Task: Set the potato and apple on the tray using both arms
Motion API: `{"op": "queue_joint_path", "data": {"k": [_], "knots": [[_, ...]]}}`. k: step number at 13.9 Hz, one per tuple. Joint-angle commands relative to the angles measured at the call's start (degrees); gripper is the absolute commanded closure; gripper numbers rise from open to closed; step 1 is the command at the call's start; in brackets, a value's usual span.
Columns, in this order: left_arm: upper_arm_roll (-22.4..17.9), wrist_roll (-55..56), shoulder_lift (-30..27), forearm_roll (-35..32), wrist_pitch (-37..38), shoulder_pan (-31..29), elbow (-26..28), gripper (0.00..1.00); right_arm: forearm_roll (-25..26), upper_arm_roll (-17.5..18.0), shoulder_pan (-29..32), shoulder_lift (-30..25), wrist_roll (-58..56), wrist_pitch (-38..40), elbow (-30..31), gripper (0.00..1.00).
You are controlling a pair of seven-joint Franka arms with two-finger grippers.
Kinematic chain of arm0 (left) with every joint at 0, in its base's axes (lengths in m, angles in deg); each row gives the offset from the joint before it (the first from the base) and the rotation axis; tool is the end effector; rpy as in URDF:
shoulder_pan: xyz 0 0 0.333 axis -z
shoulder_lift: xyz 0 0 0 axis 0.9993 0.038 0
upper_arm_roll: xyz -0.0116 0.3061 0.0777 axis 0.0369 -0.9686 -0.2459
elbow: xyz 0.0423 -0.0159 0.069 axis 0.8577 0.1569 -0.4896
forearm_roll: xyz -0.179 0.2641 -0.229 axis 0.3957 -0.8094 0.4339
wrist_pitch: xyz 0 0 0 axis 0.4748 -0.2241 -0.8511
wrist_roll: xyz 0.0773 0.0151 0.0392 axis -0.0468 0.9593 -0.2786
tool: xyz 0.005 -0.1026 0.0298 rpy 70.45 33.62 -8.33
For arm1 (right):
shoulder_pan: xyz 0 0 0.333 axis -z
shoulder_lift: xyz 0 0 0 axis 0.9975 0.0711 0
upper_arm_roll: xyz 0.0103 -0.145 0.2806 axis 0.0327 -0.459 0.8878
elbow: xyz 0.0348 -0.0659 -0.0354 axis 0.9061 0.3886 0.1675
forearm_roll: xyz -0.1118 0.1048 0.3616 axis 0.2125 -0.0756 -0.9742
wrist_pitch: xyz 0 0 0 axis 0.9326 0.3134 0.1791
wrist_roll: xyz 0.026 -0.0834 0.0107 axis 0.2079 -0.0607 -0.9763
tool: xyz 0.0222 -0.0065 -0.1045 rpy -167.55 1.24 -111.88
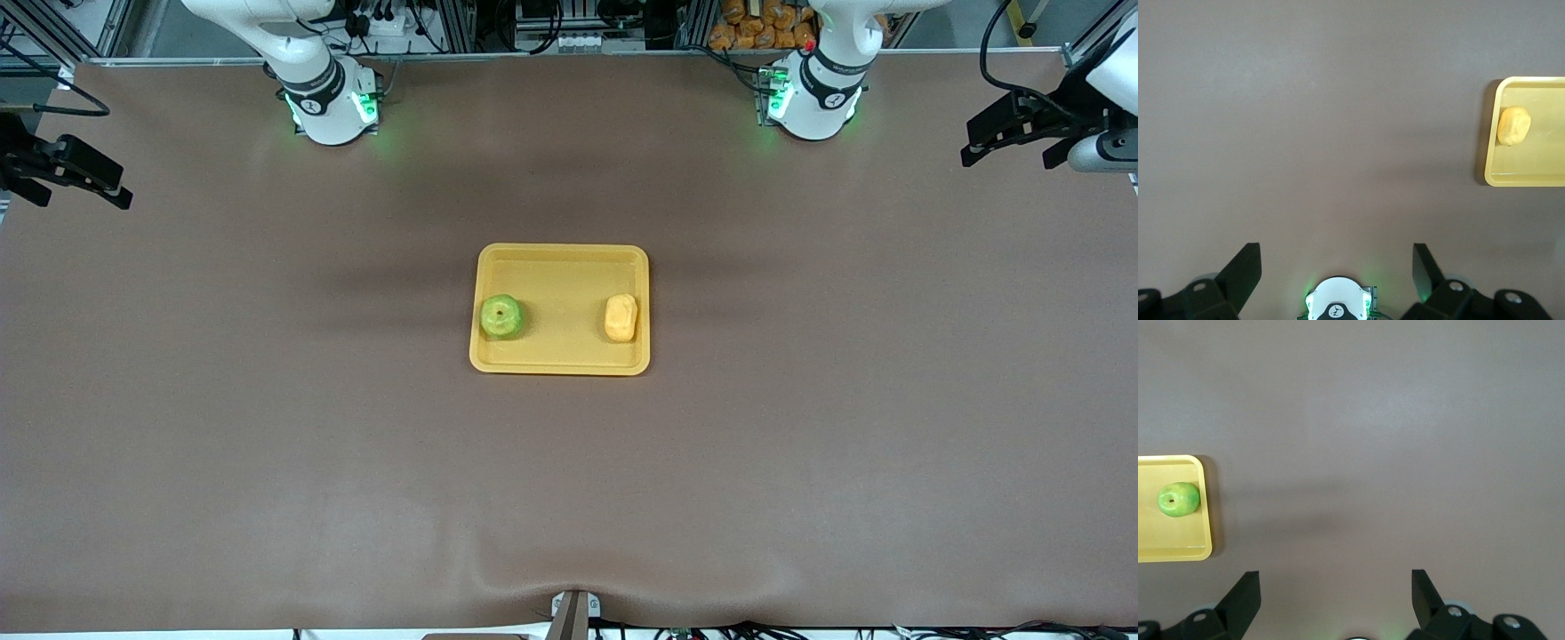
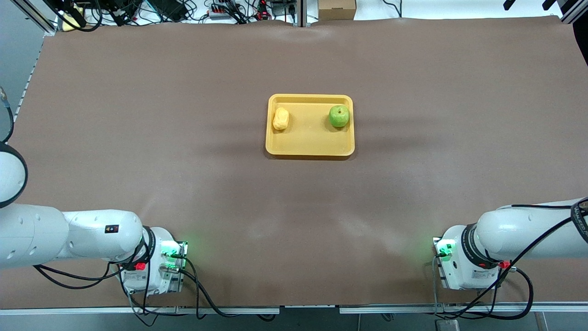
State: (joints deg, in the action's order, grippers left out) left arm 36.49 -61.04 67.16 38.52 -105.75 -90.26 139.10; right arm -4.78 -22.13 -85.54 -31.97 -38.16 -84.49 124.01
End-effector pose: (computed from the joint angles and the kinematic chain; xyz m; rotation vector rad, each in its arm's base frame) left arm 0.4907 -0.0378 0.6674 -3.1329 0.0527 0.0611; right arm 0.5175 -0.0106 0.6622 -3.1365 0.0803 0.0347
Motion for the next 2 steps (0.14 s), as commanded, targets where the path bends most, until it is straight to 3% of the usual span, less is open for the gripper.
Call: {"op": "queue_joint_path", "data": {"k": [1,2], "knots": [[0.08,2.45,0.61,-1.03,1.65,-0.29,-1.83,0.0,-1.15,-0.27,0.15,0.71,-0.64,0.36,-1.36,0.0],[0.08,2.72,0.7,-0.94,1.92,-0.29,-1.83,0.0,-1.15,-0.27,0.15,0.71,-0.64,0.45,-1.36,0.0]]}}
